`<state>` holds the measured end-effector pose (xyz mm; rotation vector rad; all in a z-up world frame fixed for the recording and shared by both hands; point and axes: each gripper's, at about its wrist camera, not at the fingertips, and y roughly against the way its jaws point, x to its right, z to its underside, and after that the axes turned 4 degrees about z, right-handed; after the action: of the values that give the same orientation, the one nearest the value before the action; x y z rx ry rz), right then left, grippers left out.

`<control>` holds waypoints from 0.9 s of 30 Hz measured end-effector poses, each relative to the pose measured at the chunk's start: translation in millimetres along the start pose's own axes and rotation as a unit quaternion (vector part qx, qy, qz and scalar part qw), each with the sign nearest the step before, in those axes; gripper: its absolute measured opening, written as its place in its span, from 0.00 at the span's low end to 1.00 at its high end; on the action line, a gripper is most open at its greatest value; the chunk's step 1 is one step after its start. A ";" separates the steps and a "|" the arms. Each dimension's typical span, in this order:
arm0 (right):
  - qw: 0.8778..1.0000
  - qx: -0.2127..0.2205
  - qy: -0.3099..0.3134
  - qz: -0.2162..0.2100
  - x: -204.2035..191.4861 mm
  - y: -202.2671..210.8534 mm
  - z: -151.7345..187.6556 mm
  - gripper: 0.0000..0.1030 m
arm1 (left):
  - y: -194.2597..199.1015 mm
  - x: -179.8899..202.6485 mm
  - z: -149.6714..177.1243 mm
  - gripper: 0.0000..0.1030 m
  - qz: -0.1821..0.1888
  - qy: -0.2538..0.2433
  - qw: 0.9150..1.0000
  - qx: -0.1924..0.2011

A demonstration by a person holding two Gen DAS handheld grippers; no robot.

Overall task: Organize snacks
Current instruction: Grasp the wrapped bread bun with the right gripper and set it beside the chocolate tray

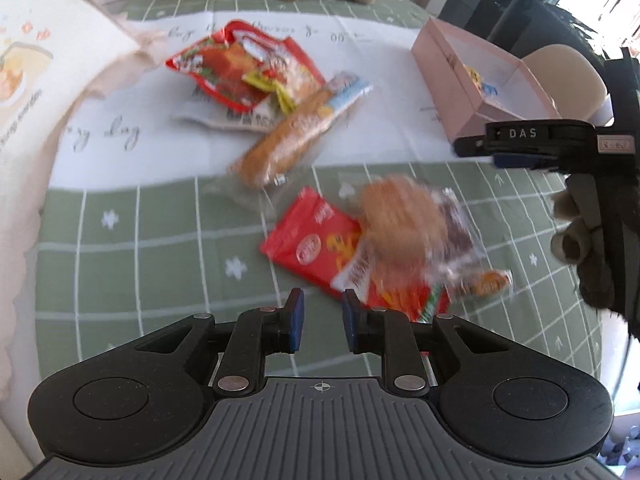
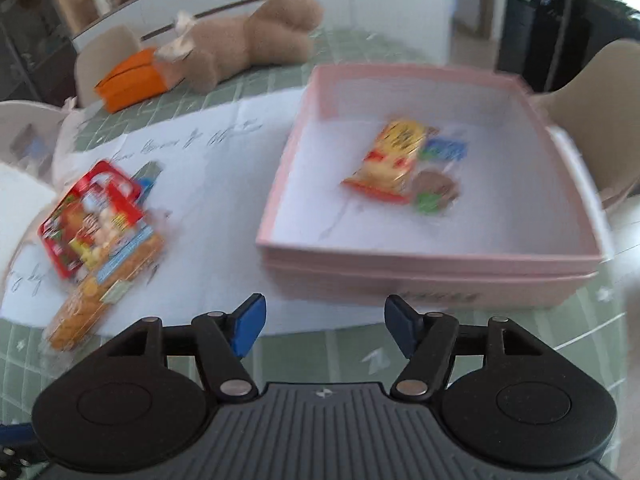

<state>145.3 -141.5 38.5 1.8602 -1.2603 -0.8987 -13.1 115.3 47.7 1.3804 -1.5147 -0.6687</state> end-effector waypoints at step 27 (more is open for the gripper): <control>0.998 0.033 0.041 -0.022 4.0 69.2 75.0 0.79 | -8.8 -0.7 -16.1 0.35 -0.046 -0.012 0.998 0.032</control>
<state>51.6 -177.0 58.3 1.9626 -1.2163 -0.8041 5.1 117.3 46.4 1.5034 -1.5107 -0.7019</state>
